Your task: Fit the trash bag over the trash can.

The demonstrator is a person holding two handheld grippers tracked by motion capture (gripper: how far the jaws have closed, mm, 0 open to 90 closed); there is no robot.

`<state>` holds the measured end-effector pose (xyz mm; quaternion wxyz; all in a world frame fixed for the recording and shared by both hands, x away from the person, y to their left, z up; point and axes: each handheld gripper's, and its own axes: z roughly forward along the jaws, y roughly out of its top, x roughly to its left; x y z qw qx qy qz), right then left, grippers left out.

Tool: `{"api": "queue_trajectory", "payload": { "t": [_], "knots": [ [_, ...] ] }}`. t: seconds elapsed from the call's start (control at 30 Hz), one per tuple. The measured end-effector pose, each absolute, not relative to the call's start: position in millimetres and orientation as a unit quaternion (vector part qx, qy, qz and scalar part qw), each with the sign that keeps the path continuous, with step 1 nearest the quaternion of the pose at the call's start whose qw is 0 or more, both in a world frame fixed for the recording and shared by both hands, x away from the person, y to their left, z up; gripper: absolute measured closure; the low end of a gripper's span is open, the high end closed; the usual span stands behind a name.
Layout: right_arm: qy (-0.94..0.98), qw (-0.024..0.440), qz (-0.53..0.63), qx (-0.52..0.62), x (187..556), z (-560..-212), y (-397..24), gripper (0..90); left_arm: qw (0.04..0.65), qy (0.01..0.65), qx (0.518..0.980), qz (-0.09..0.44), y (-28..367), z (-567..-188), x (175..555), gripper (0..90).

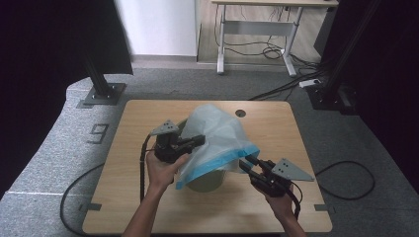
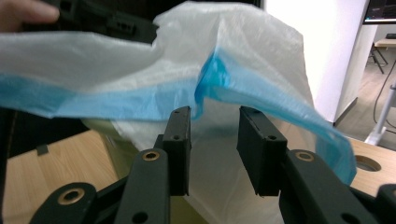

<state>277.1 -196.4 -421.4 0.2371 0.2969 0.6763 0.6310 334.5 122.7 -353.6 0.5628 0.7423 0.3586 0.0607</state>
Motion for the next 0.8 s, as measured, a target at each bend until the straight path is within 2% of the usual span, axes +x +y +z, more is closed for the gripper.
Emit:
{"api": "queue_trajectory", "payload": {
  "t": [0.8],
  "knots": [
    [0.662,0.224,0.637,0.324,287,-421,-201,66.0,0.563,0.355,0.745,0.055,124,-354,334,89.8]
  ]
}}
